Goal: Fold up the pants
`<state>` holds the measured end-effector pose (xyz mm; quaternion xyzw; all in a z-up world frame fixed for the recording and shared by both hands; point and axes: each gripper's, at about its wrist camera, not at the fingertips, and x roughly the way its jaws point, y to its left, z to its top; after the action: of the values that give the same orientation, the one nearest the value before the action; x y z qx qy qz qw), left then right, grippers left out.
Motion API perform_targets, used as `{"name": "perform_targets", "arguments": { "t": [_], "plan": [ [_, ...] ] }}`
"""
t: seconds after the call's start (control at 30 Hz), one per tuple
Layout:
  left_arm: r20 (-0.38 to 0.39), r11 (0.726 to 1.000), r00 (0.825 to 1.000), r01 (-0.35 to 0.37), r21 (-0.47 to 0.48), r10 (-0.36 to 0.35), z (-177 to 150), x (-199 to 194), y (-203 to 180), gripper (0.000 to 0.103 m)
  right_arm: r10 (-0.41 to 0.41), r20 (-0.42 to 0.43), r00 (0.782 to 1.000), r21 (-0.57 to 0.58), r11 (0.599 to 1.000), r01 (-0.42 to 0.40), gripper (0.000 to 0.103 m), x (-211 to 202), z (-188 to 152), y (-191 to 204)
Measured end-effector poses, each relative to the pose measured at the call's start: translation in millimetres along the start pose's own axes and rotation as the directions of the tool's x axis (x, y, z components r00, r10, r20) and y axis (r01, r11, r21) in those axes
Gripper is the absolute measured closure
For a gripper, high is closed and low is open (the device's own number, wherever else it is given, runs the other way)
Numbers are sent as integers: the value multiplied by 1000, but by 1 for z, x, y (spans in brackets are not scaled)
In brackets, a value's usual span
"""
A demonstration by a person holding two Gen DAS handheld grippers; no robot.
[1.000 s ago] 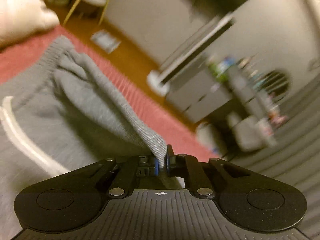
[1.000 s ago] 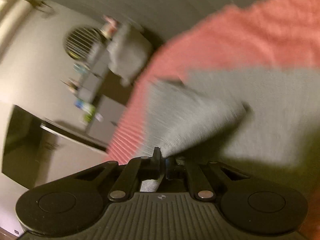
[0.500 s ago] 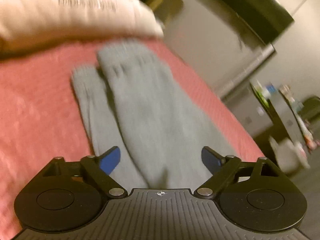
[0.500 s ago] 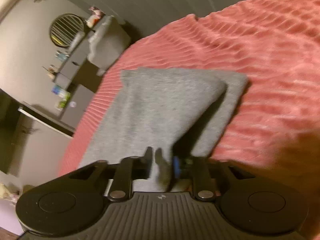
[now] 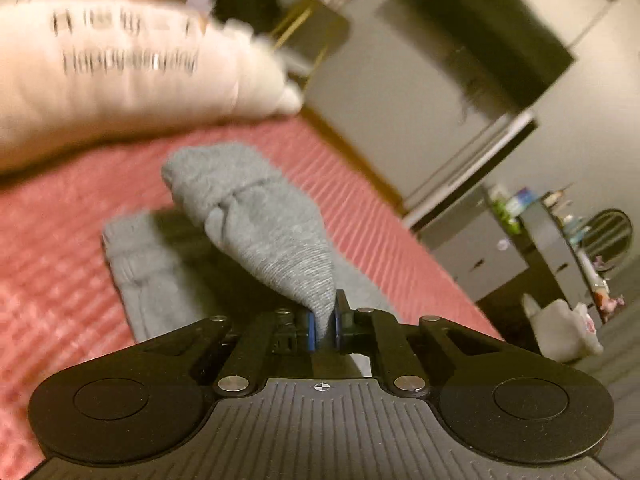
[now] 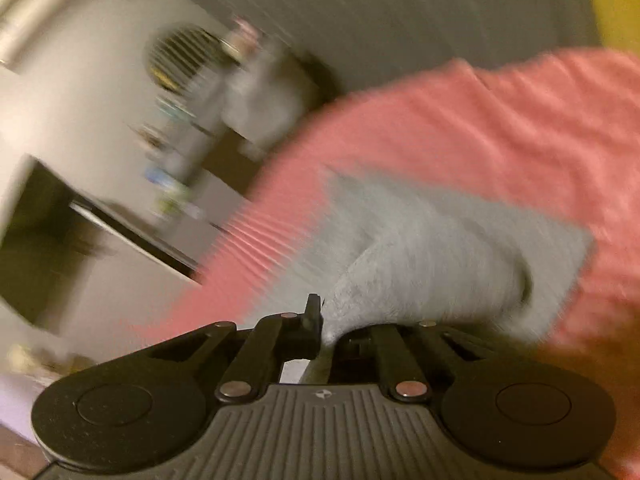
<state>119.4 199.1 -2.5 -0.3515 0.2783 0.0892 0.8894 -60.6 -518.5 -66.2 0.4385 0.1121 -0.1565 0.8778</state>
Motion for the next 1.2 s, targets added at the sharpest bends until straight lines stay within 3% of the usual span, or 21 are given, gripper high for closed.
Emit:
{"name": "perform_targets", "arguments": {
  "t": [0.07, 0.13, 0.2, 0.23, 0.27, 0.3, 0.33, 0.37, 0.4, 0.5, 0.53, 0.57, 0.6, 0.73, 0.83, 0.87, 0.9, 0.93, 1.0, 1.03, 1.2],
  "plan": [
    [-9, 1000, 1000, -23, 17, 23, -12, -2, 14, 92, 16, 59, 998, -57, 998, -12, 98, -14, -1, -2],
    [-72, 993, 990, -115, 31, 117, -30, 10, 34, 90, -105, 38, 994, -88, 990, 108, 96, -9, -6, -18],
    [-143, 982, 971, -186, 40, 190, -44, 23, 52, 79, -319, -88, 944, -97, 946, 310, 79, 11, -15, -44],
    [-129, 983, 974, -183, 36, 186, -48, 20, 55, 78, -347, -151, 926, -77, 938, 338, 79, 18, -18, -59],
    [-107, 985, 979, -171, 31, 173, -47, 18, 56, 74, -309, -132, 942, -40, 951, 306, 78, 13, -18, -65],
    [-93, 984, 980, -175, 42, 179, -45, 17, 53, 58, -269, -107, 957, 22, 962, 272, 74, 6, -15, -70],
    [-77, 980, 978, -188, 58, 193, -45, 12, 49, 45, -244, -100, 965, 68, 966, 251, 55, 3, -12, -74],
    [-47, 976, 977, -203, 75, 207, -45, 3, 43, 45, -199, -87, 976, 126, 970, 209, 37, 1, -8, -78],
    [-23, 975, 979, -201, 92, 204, -42, -2, 36, 44, -180, -77, 981, 151, 970, 189, 34, 2, -6, -79],
    [13, 978, 983, -181, 102, 181, -37, -17, 20, 45, -221, -94, 971, 119, 965, 232, 36, 19, -2, -71],
    [29, 979, 983, -181, 98, 179, -35, -16, 16, 46, -241, -104, 965, 94, 963, 251, 48, 23, -3, -67],
    [34, 978, 983, -185, 97, 183, -35, -17, 14, 48, -265, -113, 958, 58, 960, 273, 84, 28, -4, -62],
    [42, 977, 981, -193, 92, 190, -40, -18, 12, 62, -280, -123, 952, 14, 959, 284, 99, 32, -5, -56],
    [60, 957, 966, -256, 134, 250, -49, -17, 11, 93, -262, 18, 965, -119, 958, 262, 98, 9, -12, -37],
    [25, 929, 940, -339, 148, 339, -55, -14, 23, 94, -359, 24, 933, -171, 918, 357, 96, 11, -11, -46],
    [22, 924, 934, -356, 141, 356, -55, -17, 26, 94, -419, -14, 908, -190, 893, 409, 87, 17, -11, -51],
    [26, 918, 928, -372, 141, 372, -55, -18, 27, 82, -452, -36, 891, -181, 880, 439, 87, 18, -10, -57],
    [43, 905, 916, -402, 138, 400, -55, -22, 25, 57, -430, -21, 903, -141, 895, 423, 82, 11, -8, -62],
    [116, 867, 876, -480, 130, 468, -59, -34, 18, 24, -443, 30, 896, -44, 895, 444, 62, -8, -3, -71],
    [150, 863, 870, -488, 128, 470, -61, -40, 14, 20, -438, 37, 898, -22, 898, 439, 61, -12, -2, -75],
    [171, 904, 934, -348, 248, 313, -81, -51, -29, 10, -344, -65, 937, 108, 931, 349, 50, -18, -2, -99]
  ]
}}
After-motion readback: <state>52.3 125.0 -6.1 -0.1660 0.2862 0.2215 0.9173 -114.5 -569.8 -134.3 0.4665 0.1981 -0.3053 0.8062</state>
